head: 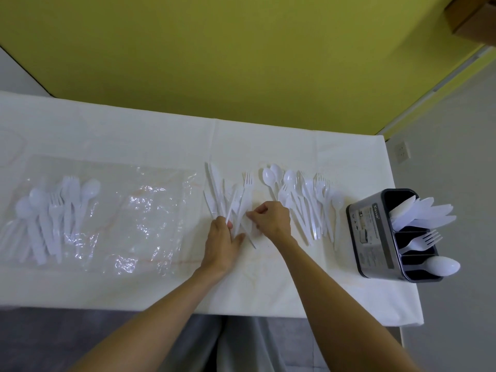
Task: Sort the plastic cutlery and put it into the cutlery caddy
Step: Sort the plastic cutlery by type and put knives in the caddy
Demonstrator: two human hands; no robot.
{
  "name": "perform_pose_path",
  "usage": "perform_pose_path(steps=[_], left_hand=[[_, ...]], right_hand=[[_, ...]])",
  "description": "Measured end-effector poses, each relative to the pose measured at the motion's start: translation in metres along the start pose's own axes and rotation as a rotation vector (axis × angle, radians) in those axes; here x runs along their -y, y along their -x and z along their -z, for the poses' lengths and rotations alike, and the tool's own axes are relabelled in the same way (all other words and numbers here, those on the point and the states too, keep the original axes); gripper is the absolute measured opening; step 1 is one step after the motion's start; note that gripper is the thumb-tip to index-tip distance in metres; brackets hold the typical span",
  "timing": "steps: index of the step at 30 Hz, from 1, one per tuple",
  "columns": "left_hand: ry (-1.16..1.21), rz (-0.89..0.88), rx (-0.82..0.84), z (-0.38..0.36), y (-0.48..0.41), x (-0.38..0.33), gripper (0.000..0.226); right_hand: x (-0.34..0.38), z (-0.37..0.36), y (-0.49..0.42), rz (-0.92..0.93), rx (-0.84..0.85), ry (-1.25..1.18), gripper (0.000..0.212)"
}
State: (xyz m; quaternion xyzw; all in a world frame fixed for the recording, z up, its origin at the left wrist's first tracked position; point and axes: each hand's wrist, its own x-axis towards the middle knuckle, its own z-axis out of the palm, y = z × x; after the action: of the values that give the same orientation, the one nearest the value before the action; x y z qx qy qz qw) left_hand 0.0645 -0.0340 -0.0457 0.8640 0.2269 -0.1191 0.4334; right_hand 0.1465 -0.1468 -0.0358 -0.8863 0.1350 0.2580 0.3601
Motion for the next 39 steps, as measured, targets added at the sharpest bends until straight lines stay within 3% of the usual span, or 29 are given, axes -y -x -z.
perform_pose_path(steps=[5,8,10,15,18,21,24,27,30,33,39], left_hand=[[0.008,0.017,-0.005,0.006,-0.001,0.001,0.01],[0.04,0.015,-0.034,0.01,0.002,0.002,0.011],[0.056,0.018,-0.064,0.013,0.004,0.002,0.014],[0.185,0.056,-0.123,0.016,0.001,0.005,0.017],[0.186,0.072,-0.1,0.02,0.0,0.007,0.002],[0.122,0.082,-0.081,0.019,-0.005,0.014,0.026],[0.161,0.102,-0.089,0.02,-0.007,0.013,0.02],[0.25,0.135,-0.111,0.022,-0.006,0.008,0.015],[0.256,0.178,-0.147,0.023,-0.004,0.007,0.014],[0.256,0.254,-0.2,0.025,-0.004,0.008,0.013],[0.186,0.261,-0.21,0.026,-0.01,0.014,0.024]], right_hand=[[-0.007,0.015,-0.004,-0.051,-0.058,0.032,0.018],[-0.01,0.02,-0.001,-0.028,-0.182,0.043,0.005],[-0.007,0.018,0.005,0.044,-0.218,0.044,0.011],[0.001,-0.002,0.015,0.254,0.13,0.239,0.026],[-0.001,-0.003,0.013,0.234,0.13,0.212,0.016],[-0.005,0.007,0.008,0.127,0.034,0.114,0.017],[-0.011,0.016,0.001,0.038,-0.091,0.077,0.013],[-0.005,0.014,0.004,0.079,-0.214,0.107,0.004],[0.008,-0.006,0.008,0.177,-0.112,0.136,0.009],[0.013,-0.027,0.005,0.127,-0.002,0.132,0.023],[0.004,0.002,-0.002,-0.01,-0.079,0.026,0.022]])
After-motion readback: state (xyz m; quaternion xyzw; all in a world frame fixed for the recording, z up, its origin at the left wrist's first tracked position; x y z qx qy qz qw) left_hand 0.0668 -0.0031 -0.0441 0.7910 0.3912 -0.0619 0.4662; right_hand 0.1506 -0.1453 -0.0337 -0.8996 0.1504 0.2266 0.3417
